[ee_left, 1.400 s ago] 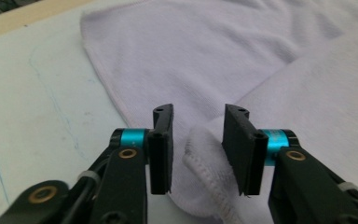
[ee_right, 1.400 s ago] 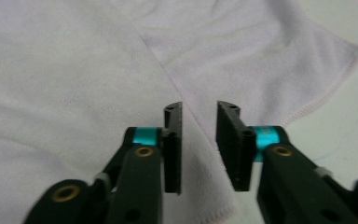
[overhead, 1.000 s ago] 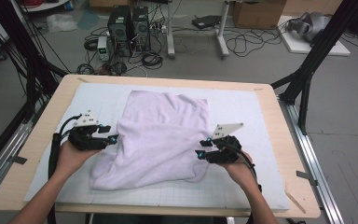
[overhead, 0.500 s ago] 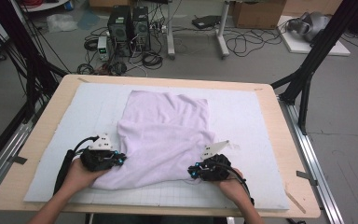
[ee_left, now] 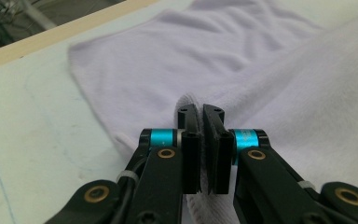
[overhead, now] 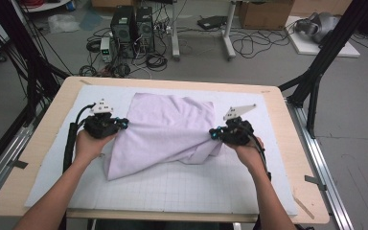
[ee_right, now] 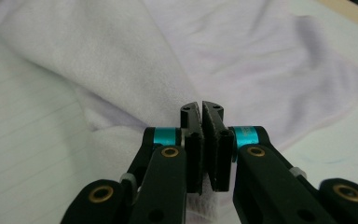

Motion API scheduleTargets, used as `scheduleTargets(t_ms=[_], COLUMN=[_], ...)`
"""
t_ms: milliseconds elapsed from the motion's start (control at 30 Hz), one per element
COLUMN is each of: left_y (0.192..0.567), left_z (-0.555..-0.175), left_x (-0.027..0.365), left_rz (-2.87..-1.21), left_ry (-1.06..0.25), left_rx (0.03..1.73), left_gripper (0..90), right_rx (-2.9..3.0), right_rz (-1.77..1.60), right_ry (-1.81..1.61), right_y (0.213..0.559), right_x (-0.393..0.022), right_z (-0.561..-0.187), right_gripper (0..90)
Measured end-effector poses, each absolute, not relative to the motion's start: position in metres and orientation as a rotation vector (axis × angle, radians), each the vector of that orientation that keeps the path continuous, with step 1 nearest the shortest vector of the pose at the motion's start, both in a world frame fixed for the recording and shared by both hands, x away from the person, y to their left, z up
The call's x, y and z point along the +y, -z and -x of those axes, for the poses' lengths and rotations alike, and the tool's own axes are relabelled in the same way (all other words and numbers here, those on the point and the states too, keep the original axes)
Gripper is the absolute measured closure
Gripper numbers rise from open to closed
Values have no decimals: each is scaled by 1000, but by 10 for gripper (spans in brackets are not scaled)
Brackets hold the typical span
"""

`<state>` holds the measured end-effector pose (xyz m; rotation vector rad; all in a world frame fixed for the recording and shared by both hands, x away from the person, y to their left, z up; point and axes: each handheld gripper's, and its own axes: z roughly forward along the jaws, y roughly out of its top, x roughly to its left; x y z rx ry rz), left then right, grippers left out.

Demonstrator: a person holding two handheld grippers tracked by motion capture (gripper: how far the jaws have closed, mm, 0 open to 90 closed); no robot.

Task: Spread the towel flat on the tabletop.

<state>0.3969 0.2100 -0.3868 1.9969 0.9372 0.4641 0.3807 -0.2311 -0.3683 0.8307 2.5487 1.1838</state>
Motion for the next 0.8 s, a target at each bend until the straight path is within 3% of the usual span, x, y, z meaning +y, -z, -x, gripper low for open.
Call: scheduleTargets(t_ms=[100, 233, 400, 533, 800], left_y=[401, 403, 384, 383, 422], left_z=[-412, -411, -385, -353, -303], left_x=[203, 207, 225, 228, 215], left_rz=[-2065, -2091, -2018, -2040, -2144], left_ry=[-473, -436, -436, -399, -295], left_rx=[978, 993, 931, 861, 736], left_gripper=[849, 682, 553, 530, 428], right_rx=[2550, 2581, 2475, 2498, 2615], right_rz=[-918, -920, -825, -752, -631], right_ry=[-1148, -1059, -1203, -1244, -1199], right_y=[380, 394, 369, 367, 411], right_x=[-227, -219, -228, -225, -196], right_z=[-403, -408, -374, -354, -313], right_gripper=[863, 759, 679, 638, 525])
